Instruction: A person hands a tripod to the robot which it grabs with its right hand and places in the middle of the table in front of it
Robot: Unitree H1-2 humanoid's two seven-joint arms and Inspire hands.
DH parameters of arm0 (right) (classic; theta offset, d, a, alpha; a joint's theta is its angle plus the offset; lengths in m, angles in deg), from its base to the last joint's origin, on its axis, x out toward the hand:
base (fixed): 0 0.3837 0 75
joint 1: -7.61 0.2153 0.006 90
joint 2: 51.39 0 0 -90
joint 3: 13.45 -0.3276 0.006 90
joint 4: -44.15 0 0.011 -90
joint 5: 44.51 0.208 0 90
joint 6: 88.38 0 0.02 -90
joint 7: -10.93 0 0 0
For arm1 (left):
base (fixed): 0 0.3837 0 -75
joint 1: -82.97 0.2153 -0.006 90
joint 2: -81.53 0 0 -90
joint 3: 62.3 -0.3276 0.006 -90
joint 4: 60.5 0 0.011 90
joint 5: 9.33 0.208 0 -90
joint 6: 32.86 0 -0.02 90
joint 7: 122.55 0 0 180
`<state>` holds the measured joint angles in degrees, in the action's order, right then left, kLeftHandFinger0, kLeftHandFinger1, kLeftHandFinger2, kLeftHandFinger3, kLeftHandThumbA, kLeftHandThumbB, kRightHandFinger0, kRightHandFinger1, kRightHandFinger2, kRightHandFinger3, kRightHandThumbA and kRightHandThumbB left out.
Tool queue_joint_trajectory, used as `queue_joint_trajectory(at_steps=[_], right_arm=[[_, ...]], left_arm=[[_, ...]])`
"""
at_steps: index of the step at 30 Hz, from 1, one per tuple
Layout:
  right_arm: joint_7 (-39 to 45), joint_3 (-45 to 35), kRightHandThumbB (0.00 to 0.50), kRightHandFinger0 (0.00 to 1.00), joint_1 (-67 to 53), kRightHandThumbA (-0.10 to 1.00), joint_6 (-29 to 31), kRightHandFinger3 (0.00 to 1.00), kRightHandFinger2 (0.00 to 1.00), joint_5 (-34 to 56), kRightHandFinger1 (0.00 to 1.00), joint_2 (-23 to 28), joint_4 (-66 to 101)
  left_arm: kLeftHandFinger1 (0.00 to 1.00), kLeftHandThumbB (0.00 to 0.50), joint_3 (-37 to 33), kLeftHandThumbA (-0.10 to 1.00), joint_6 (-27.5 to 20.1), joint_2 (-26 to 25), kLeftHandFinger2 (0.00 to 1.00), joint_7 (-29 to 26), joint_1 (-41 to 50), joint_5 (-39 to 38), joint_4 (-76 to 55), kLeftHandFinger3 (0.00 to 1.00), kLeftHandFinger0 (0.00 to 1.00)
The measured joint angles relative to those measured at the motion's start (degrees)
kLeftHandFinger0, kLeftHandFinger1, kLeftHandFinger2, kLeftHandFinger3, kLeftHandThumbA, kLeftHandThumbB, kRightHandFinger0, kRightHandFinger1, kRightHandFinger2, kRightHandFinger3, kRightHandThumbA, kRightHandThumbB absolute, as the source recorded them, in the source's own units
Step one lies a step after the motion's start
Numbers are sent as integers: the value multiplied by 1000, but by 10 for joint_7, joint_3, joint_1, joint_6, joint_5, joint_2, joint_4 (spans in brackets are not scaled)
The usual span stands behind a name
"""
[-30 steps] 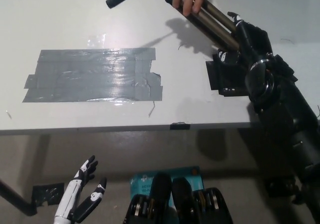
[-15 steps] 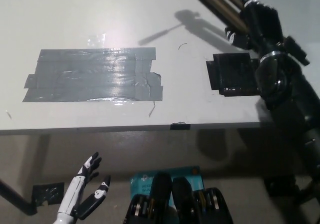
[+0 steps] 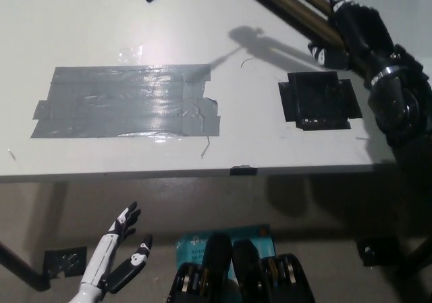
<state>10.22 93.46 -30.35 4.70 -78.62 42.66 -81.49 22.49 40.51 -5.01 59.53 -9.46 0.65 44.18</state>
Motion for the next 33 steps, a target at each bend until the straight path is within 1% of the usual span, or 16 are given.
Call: queue_joint_trajectory(at_steps=[3, 6, 10, 11, 12, 13, 14, 15, 16, 18, 20, 23, 24, 25, 30, 33], right_arm=[[43, 4, 128, 165, -12, -100, -7, 1000, 1000, 7, 775, 9, 10], [87, 14, 162, 224, -17, -100, -15, 1000, 1000, 12, 814, 20, 14], [131, 25, 167, 224, -23, -100, -19, 1000, 1000, 16, 789, 30, 16], [137, 27, 182, 251, -24, -100, -20, 1000, 1000, 16, 775, 31, 16], [145, 28, 236, 341, -25, -62, -20, 1000, 1000, 17, 811, 32, 14], [156, 30, 327, 618, -25, 99, -20, 1000, 1000, 19, 1000, 32, 12], [166, 31, 324, 750, -25, 150, -21, 1000, 1000, 21, 1000, 33, 11], [172, 31, 335, 1000, -25, 222, -22, 1000, 1000, 21, 1000, 33, 11], [189, 33, 406, 1000, -25, 350, -29, 1000, 1000, 24, 1000, 34, 13], [208, 34, 421, 1000, -25, 407, -35, 1000, 1000, 27, 1000, 36, 23], [219, 35, 463, 1000, -26, 465, -38, 1000, 1000, 27, 1000, 41, 36], [223, 29, 497, 1000, -26, 543, -40, 1000, 1000, 29, 1000, 47, 64], [223, 27, 499, 1000, -26, 550, -40, 1000, 1000, 29, 1000, 48, 69], [219, 21, 500, 1000, -26, 632, -38, 1000, 1000, 31, 1000, 48, 79], [186, 4, 500, 1000, -27, 749, -20, 1000, 1000, 28, 1000, 48, 102], [164, -18, 497, 1000, -27, 765, -12, 1000, 1000, 28, 1000, 48, 126]], left_arm=[[1000, 195, -1, 527, 0, 0, 1000, 0, -1, 0, 0, 1000, 969], [1000, 195, -3, 529, 0, -1, 1000, 0, -3, 0, 0, 1000, 974], [1000, 199, -6, 537, 0, -3, 1000, 4, -8, 0, 0, 1000, 969], [1000, 198, -6, 538, 0, -3, 1000, 4, -9, 0, 0, 1000, 969], [1000, 197, -6, 539, 0, -4, 1000, 5, -10, 0, 0, 1000, 970], [1000, 197, -7, 540, 0, -4, 1000, 6, -11, 0, 0, 1000, 971], [1000, 197, -7, 541, 0, -4, 1000, 6, -13, 0, 0, 1000, 973], [1000, 202, -7, 548, 0, -4, 1000, 7, -13, 0, 0, 1000, 975], [1000, 208, -8, 562, 0, -4, 1000, 7, -14, 0, 0, 1000, 981], [1000, 208, -8, 569, 0, -5, 1000, 8, -15, 1, 0, 1000, 983], [1000, 203, -9, 570, 0, -7, 1000, 9, -16, 1, 0, 1000, 979], [1000, 204, -9, 579, 0, -9, 1000, 11, -19, 3, 2, 1000, 975], [1000, 204, -9, 580, 0, -9, 1000, 11, -19, 3, 2, 1000, 974], [1000, 202, -10, 581, 0, -9, 1000, 12, -18, 4, 2, 1000, 973], [1000, 199, -10, 566, -1, -9, 1000, 13, -17, 6, 2, 1000, 976], [1000, 204, -10, 562, 0, -8, 1000, 14, -17, 6, 2, 1000, 977]])
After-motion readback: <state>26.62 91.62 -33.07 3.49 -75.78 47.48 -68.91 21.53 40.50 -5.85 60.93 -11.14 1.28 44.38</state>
